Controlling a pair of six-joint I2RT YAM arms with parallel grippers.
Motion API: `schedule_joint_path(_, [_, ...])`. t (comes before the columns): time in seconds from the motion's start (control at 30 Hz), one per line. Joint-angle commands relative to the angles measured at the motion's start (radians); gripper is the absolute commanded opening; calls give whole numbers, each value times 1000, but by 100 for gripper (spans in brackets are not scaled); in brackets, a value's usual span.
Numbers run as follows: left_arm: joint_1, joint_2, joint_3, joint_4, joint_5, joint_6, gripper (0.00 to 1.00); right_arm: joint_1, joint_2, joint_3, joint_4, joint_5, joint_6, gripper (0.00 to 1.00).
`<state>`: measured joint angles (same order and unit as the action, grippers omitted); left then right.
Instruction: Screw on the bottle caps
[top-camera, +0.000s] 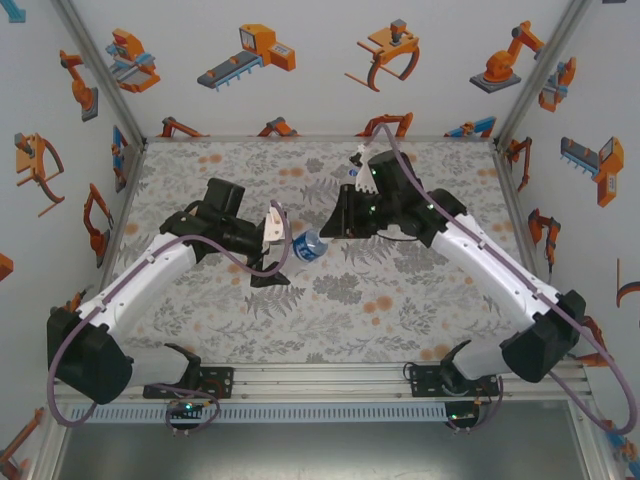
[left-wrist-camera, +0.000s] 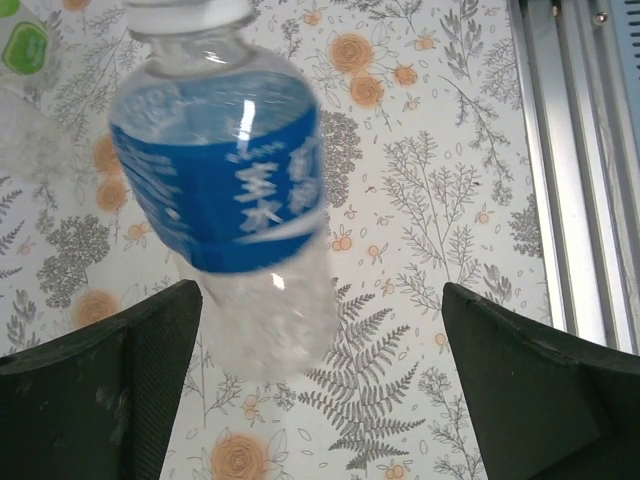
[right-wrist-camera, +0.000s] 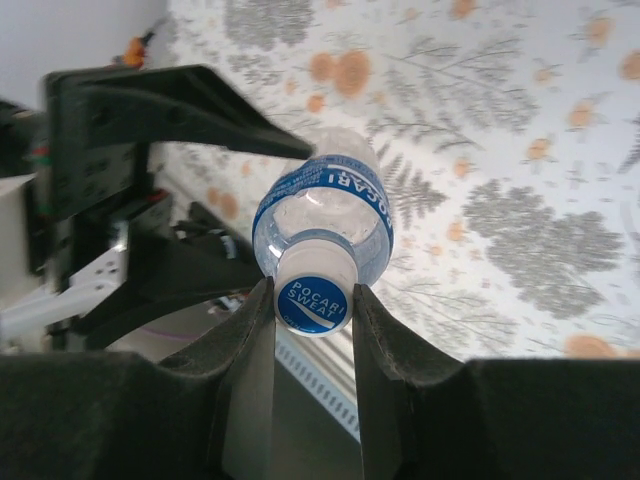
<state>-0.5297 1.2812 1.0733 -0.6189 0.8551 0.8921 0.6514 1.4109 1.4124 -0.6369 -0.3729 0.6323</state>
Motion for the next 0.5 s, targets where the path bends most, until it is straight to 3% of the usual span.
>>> schedule_joint_path(0.0, [-1, -25, 9, 16, 0, -12, 97, -42, 63, 94, -181, 118, -151, 0])
schedule_joint_path(0.23, [-1, -23, 9, 16, -4, -15, 97, -148, 250, 260, -337, 327, -368, 0])
schedule_joint_path(0.47, [-1, -19, 8, 16, -4, -15, 97, -240, 429, 449, -363, 387, -453, 0])
